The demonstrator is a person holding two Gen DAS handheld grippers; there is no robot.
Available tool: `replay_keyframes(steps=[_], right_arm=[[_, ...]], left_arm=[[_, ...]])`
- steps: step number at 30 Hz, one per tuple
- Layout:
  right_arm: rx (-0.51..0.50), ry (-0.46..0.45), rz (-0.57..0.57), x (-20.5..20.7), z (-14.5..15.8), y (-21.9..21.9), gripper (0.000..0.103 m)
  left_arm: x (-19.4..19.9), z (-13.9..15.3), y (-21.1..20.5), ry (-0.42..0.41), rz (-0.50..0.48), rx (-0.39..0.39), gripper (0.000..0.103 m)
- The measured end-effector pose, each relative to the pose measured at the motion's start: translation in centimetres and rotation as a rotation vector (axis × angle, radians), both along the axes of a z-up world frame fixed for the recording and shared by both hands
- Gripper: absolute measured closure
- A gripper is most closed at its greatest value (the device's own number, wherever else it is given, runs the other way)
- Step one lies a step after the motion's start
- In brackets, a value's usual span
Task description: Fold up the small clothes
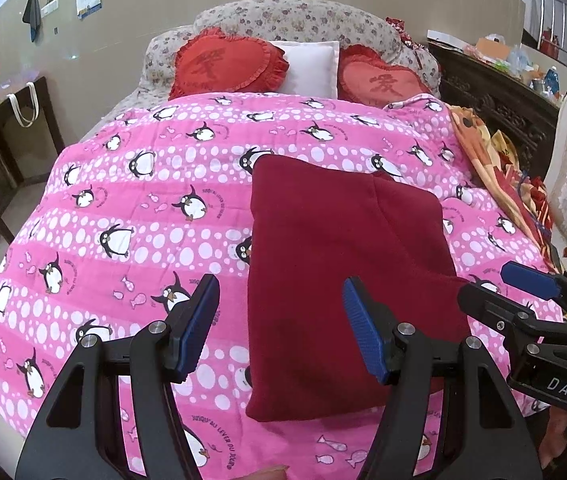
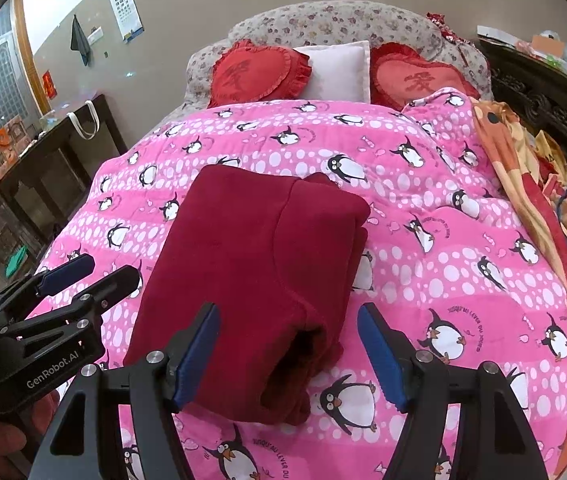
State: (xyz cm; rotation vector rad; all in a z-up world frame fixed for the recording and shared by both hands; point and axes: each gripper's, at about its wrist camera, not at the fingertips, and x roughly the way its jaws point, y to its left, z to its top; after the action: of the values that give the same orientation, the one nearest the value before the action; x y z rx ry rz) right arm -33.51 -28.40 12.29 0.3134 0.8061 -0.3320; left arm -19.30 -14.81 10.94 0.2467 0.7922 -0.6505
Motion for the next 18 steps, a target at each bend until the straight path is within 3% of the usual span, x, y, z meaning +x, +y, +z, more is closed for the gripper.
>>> replay_keyframes(steps=[18], right_arm=[[0.024,0.022,0.004,0.48,-1.05,-0.37,0.034]], left_arm=[[0.37,-0.8,-0.35,0.018,-0.006,0.013,0.039]])
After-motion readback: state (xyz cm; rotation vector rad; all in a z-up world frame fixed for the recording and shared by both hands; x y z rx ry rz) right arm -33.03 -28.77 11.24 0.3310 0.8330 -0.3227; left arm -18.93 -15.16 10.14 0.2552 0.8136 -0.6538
